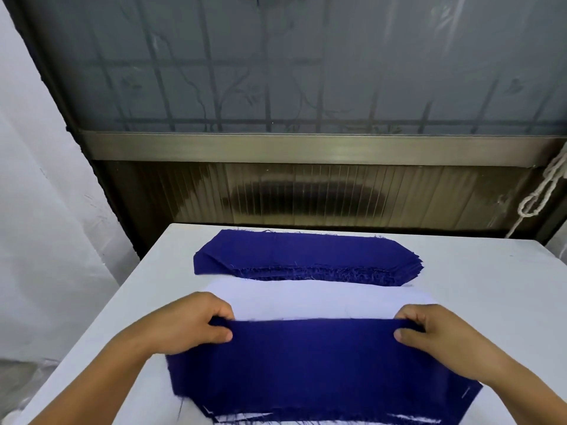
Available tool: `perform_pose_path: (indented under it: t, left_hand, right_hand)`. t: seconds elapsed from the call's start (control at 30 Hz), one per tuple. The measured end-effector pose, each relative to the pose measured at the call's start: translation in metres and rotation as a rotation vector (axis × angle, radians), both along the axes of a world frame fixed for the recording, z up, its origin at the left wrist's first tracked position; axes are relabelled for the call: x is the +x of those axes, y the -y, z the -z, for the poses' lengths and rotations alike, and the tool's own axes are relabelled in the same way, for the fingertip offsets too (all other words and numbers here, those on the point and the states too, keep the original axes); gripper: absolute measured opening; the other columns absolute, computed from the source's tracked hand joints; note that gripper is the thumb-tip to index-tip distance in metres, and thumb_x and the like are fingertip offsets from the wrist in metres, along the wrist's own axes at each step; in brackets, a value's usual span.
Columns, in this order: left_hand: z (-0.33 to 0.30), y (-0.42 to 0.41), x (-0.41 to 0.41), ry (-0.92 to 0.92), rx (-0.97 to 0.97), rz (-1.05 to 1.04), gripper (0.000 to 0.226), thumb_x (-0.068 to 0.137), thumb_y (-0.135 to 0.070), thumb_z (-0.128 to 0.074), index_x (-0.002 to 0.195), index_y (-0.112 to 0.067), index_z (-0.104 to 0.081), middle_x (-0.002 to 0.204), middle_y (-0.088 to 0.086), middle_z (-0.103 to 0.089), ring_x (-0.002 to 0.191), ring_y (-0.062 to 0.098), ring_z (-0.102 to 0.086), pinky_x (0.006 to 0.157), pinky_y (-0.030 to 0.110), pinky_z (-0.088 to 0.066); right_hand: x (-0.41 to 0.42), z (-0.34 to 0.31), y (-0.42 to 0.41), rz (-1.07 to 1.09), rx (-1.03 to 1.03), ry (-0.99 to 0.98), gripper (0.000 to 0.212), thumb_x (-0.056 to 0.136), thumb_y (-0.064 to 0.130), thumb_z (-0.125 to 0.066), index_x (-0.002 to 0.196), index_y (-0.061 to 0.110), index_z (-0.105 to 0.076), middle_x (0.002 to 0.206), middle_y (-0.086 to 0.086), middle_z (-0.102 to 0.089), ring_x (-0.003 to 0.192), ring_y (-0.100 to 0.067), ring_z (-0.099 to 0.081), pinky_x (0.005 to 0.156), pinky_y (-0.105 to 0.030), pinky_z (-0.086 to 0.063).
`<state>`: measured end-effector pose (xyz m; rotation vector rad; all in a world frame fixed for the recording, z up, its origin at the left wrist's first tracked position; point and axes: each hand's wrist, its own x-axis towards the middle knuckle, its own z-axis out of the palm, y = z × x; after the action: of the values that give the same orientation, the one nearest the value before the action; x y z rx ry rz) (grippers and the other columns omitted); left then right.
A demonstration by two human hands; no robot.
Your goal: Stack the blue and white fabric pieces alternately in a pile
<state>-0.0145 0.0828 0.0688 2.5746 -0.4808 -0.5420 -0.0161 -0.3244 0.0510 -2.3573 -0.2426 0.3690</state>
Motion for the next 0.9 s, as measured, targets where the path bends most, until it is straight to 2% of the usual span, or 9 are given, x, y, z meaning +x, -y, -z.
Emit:
perform_pose_path:
  t: [0.07,0.17,0.23,0.3,0.37,0.43,0.57,0.7,0.9]
  left_hand:
    - [-0.003,0.0,-0.001,0.193,-0.051,-0.129,0.015,0.09,-0.031,-0.065,0.08,-0.042,-0.065,0.085,-0.026,-0.064,0.081,-0.001,-0.061,0.071,0.019,-0.049]
    - [-0.009,0.002,-0.011,0.619,-0.115,-0.227,0.008,0.089,-0.033,-0.066,0.088,-0.041,-0.063,0.086,-0.027,-0.061,0.085,-0.001,-0.058,0.067,0.016,-0.046]
    - [-0.007,0.003,-0.023,0.88,-0.084,-0.195,0.004,0.093,-0.037,-0.061,0.089,-0.038,-0.063,0.083,-0.026,-0.058,0.08,0.001,-0.056,0.063,0.015,-0.043]
    - [0.01,0.003,-0.034,1.009,-0.074,-0.109,0.019,0.095,-0.043,-0.05,0.09,-0.03,-0.064,0.084,-0.022,-0.058,0.079,0.001,-0.052,0.065,0.019,-0.042]
    - [0.042,0.004,-0.047,1.027,-0.063,0.001,0.029,0.098,-0.045,-0.04,0.093,-0.027,-0.062,0.084,-0.012,-0.063,0.081,0.006,-0.052,0.07,0.023,-0.042]
    - [0.081,0.008,-0.057,1.033,-0.033,0.097,0.019,0.098,-0.037,-0.041,0.095,-0.028,-0.057,0.082,-0.008,-0.065,0.082,0.007,-0.052,0.071,0.023,-0.043]
    - [0.116,0.008,-0.066,1.007,-0.1,0.076,0.032,0.1,-0.038,-0.036,0.091,-0.026,-0.064,0.087,-0.008,-0.065,0.09,0.004,-0.053,0.081,0.018,-0.044]
    - [0.109,0.007,-0.066,0.908,-0.087,0.059,0.02,0.082,-0.032,-0.056,0.084,-0.023,-0.074,0.103,-0.011,-0.067,0.103,0.003,-0.058,0.086,0.02,-0.047]
    - [0.111,0.01,-0.071,0.843,-0.158,0.036,0.054,0.1,-0.048,-0.029,0.084,-0.024,-0.075,0.107,-0.013,-0.068,0.104,-0.002,-0.059,0.088,0.016,-0.049]
  right_hand:
    - [-0.001,-0.006,0.0,0.096,0.0,0.215,0.018,0.091,0.018,-0.064,0.081,0.032,-0.066,0.08,0.012,-0.069,0.072,-0.012,-0.062,0.067,-0.019,-0.047]
    - [-0.011,-0.015,0.001,0.189,0.029,0.571,0.02,0.09,0.017,-0.061,0.087,0.036,-0.064,0.091,0.022,-0.065,0.082,-0.004,-0.061,0.071,-0.012,-0.044]
    - [-0.022,-0.012,0.001,0.168,-0.004,0.787,0.017,0.093,0.016,-0.055,0.09,0.03,-0.065,0.095,0.023,-0.063,0.089,0.001,-0.059,0.074,-0.007,-0.041]
    - [-0.031,0.005,0.006,0.105,-0.055,0.971,0.025,0.098,0.019,-0.046,0.09,0.017,-0.069,0.097,0.019,-0.063,0.091,0.0,-0.055,0.084,-0.009,-0.038]
    - [-0.04,0.032,0.013,0.011,-0.139,1.081,0.04,0.1,0.026,-0.037,0.089,0.009,-0.072,0.095,0.004,-0.068,0.093,-0.01,-0.055,0.094,-0.018,-0.036]
    - [-0.046,0.059,0.019,-0.092,-0.224,1.105,0.05,0.101,0.027,-0.031,0.082,0.01,-0.074,0.091,-0.002,-0.071,0.092,-0.012,-0.055,0.096,-0.023,-0.035]
    - [-0.053,0.086,0.022,-0.095,-0.202,0.991,0.058,0.102,0.034,-0.029,0.074,0.013,-0.075,0.092,0.003,-0.071,0.095,-0.005,-0.054,0.096,-0.016,-0.035]
    - [-0.054,0.092,0.023,-0.032,-0.149,0.963,0.059,0.102,0.037,-0.028,0.074,0.014,-0.075,0.093,0.006,-0.071,0.096,-0.004,-0.054,0.093,-0.013,-0.037]
    - [-0.056,0.09,0.02,-0.007,-0.127,0.959,0.059,0.1,0.038,-0.028,0.071,0.014,-0.073,0.09,0.007,-0.07,0.093,-0.004,-0.055,0.087,-0.016,-0.042]
